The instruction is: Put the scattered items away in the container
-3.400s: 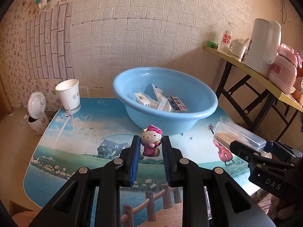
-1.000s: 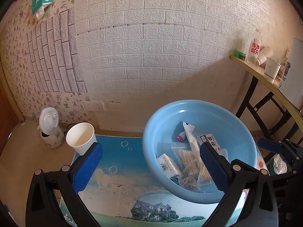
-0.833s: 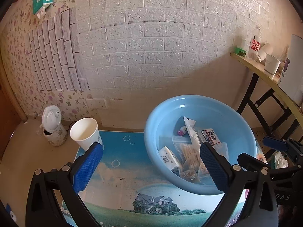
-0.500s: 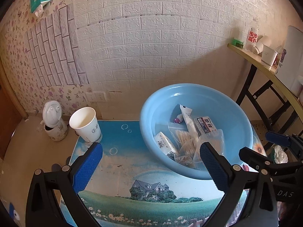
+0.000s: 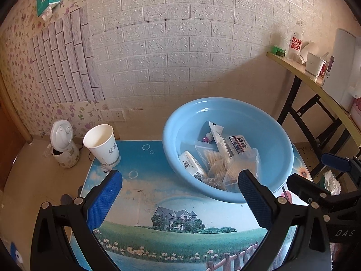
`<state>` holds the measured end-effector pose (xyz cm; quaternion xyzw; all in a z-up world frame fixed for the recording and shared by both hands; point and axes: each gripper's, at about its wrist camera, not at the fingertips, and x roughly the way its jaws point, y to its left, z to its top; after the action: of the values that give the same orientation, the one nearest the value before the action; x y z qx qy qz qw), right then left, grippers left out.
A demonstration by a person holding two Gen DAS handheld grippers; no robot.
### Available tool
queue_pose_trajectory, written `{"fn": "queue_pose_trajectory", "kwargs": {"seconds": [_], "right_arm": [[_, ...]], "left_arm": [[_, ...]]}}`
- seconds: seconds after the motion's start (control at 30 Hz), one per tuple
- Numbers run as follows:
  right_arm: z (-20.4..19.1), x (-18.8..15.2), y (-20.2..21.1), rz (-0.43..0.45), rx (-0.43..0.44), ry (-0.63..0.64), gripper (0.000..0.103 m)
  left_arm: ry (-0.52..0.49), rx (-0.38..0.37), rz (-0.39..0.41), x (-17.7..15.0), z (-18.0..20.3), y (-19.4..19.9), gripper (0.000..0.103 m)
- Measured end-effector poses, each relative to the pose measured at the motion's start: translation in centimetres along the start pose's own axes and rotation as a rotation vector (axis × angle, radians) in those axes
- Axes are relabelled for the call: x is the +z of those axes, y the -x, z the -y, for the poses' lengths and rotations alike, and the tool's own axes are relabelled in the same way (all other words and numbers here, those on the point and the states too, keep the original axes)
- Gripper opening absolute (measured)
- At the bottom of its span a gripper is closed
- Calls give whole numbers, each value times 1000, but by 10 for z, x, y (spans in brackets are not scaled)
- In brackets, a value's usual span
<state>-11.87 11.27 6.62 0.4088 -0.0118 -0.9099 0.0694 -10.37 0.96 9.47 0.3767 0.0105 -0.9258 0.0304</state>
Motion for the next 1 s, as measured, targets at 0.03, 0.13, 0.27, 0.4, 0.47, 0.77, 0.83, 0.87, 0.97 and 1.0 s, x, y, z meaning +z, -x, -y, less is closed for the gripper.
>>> {"fn": "queue_pose_trajectory", "kwargs": {"seconds": [0.03,0.13,0.27,0.4,0.47,0.77,0.83,0.87,0.97,1.0], "right_arm": [[1,0,0,1,0,-3,103],[2,-1,1,1,-7,-6,103],[3,-3,2,-4,-11,-7,103],[2,-4,2,-7,-4,-5,103],[2,-5,2,-8,-5,-4,103],[6,-7,2,-17,-15,-8,103],[7,-8,2,-18,-15,-7,103],[7,-8,3,-18,-15,-6,103],[7,-8,4,-19,-14,-5,103],[8,-8,4,-19,-15,-5,103]], "left_arm": [[0,-1,-1,-1,0,1,103],[4,-6,-2,-4,0,3,103],[7,-2,0,-5,1,7,103],[4,-6,-2,-7,-1,8,103],[4,-14,-2,-9,-2,9,103],[3,-25,2,-9,1,12,103],[5,-29,1,-9,1,12,103],[5,-31,1,-9,1,13,103],[3,-40,7,-9,2,15,103],[-3,-40,10,-9,3,16,103]]}}
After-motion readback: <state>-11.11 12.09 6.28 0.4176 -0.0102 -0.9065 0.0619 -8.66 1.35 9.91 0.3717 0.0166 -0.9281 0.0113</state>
